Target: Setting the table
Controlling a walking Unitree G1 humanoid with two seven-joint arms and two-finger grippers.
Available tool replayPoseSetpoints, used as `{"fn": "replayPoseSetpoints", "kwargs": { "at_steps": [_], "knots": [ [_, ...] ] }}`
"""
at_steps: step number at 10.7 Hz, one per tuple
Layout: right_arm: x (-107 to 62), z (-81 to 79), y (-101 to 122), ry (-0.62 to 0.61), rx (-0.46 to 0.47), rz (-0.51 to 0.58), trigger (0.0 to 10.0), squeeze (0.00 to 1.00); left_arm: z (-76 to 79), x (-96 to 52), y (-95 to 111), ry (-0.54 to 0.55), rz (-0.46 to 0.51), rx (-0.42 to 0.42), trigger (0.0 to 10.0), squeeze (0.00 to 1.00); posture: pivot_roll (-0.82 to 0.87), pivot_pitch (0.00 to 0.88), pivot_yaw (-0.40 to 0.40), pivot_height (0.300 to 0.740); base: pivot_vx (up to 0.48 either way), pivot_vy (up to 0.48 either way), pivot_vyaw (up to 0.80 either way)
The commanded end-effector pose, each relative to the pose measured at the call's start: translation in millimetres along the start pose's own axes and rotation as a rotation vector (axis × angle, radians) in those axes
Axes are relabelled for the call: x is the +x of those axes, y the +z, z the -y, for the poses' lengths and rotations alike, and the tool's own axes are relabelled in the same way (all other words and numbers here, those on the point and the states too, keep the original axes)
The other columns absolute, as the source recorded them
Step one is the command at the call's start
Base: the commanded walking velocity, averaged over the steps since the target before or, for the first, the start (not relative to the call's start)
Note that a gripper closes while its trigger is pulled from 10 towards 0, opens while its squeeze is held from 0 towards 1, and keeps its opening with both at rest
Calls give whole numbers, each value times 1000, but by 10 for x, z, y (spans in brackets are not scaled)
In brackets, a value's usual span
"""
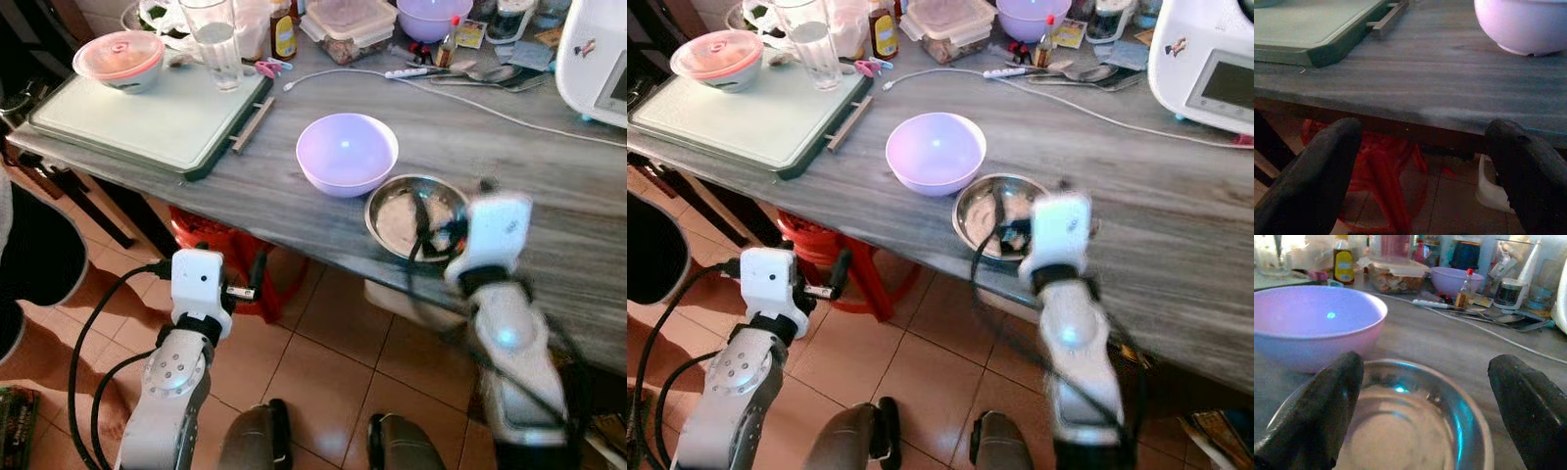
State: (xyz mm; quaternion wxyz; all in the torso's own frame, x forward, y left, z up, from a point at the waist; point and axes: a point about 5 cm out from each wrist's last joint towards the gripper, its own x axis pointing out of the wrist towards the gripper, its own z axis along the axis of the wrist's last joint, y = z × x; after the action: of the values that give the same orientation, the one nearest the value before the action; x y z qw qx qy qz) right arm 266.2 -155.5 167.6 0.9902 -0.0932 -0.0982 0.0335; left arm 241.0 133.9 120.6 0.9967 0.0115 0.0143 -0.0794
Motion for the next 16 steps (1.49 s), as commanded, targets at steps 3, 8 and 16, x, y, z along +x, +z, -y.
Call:
{"fn": "replayPoseSetpoints", "kwargs": {
  "at_steps": [3, 8, 16],
  "knots": [
    [-22, -6, -62, -9, -3, -17, 10000, 0, -43, -24, -29, 17, -10, 6, 10000, 0, -1, 153, 71, 740, -292, 0, 0],
    [-21, 41, -294, -103, 125, -133, 10000, 0, -57, -11, -23, 21, -7, 6, 10000, 0, -1, 147, 68, 740, -292, 0, 0],
    [-42, 165, -348, -140, 119, -168, 10000, 0, -49, -12, -21, 18, -1, -5, 10000, 0, -4, 148, 68, 740, -207, 0, -292]
  ]
}}
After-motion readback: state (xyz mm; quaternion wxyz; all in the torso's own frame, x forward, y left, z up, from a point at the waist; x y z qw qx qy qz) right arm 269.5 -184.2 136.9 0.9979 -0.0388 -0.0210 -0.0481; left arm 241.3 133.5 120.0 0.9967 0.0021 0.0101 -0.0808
